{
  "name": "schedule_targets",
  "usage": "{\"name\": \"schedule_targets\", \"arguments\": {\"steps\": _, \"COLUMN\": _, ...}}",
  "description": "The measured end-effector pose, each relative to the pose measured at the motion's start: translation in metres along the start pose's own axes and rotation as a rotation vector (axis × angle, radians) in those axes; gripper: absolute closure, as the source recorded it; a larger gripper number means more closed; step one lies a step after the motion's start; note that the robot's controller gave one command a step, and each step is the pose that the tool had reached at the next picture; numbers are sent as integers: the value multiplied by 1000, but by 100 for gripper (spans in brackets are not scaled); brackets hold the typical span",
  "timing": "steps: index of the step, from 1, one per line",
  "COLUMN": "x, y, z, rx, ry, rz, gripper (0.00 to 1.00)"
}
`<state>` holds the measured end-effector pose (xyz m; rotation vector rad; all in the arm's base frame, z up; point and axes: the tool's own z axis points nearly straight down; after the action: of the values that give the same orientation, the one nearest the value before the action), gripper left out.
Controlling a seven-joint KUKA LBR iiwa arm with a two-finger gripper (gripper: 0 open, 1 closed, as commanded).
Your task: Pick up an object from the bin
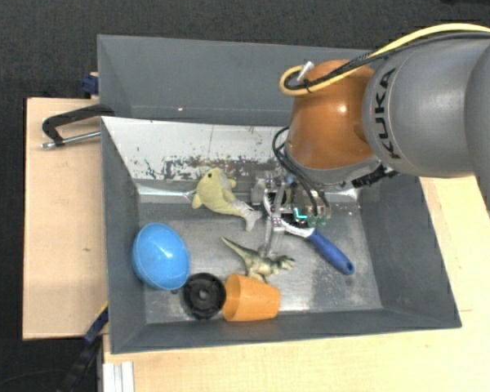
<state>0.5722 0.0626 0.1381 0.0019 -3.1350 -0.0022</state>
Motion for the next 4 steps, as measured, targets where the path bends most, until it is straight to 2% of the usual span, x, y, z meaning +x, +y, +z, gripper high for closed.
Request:
{"name": "schedule_targets", "arguments": {"steps": 1, "x": -1, "y": -14, "z": 69, "rx": 2, "ry": -1, "rz": -72, "gripper": 0}}
{"name": "schedule_targets", "arguments": {"steps": 2, "x": -2, "y": -13, "z": 66, "rx": 0, "ry": -11, "rz": -71, "gripper": 100}}
{"name": "schedule_targets", "arguments": {"steps": 3, "x": -2, "y": -13, "z": 67, "rx": 0, "ry": -11, "rz": -71, "gripper": 0}}
{"name": "schedule_targets", "arguments": {"steps": 4, "x": 38, "y": 102, "z": 41, "rx": -3, "ry": -11, "rz": -187, "gripper": 0}}
